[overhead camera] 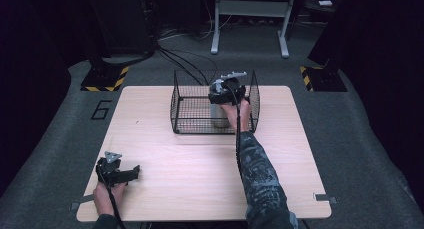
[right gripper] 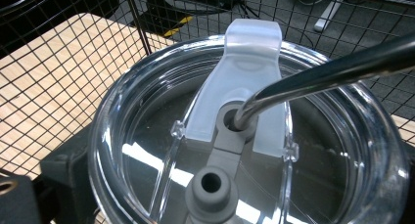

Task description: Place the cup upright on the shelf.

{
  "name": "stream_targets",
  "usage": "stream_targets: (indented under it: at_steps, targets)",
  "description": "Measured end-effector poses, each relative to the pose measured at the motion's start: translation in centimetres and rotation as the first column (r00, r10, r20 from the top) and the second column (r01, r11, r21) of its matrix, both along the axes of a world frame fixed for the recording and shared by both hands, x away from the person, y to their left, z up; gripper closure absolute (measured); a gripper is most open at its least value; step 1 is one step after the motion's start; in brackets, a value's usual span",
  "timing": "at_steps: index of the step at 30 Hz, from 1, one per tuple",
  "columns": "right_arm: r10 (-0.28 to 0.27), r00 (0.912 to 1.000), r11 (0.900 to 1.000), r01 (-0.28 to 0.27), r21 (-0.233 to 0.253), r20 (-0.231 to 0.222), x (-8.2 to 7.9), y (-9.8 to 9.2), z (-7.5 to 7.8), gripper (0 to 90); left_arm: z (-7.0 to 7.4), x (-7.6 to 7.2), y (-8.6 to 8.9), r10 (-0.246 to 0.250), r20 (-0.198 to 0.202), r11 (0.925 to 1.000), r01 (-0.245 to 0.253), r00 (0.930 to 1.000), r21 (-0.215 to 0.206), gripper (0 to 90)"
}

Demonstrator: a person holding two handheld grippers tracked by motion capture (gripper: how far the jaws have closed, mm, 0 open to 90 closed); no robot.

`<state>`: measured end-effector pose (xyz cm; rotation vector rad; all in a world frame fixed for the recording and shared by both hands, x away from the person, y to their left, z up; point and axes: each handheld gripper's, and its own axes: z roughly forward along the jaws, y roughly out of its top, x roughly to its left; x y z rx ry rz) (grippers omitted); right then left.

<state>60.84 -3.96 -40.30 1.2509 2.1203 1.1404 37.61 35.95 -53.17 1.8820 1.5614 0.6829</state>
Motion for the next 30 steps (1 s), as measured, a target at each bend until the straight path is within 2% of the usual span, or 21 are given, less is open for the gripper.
stream_targets:
  at_steps: [7, 12, 18, 30]
  targets:
    - [0.013, 0.9999, 1.0, -0.013, 0.006, 0.01, -0.9, -0.5, -0.5, 3.2, 0.0, 0.0, 0.0, 0.0, 0.0, 1.0, 0.0, 1.0, 0.0, 2.0]
    - [0.038, 0.9993, 0.999, -0.038, -0.013, 0.003, -1.0, -0.8, -0.5, 3.1, 0.0, 0.0, 0.0, 0.001, -0.001, 1.0, -0.001, 1.0, 0.0, 2.0]
    - [0.036, 0.9991, 0.999, -0.035, -0.028, 0.022, -1.4, -0.4, -0.6, 3.1, 0.0, 0.0, 0.0, 0.001, 0.0, 1.0, -0.001, 1.0, 0.0, 2.0]
    - [0.023, 0.9997, 0.999, -0.022, -0.028, 0.011, -1.7, -0.3, -0.4, 3.0, 0.0, 0.0, 0.0, -0.001, -0.001, 1.0, 0.001, 1.0, 0.001, 2.0]
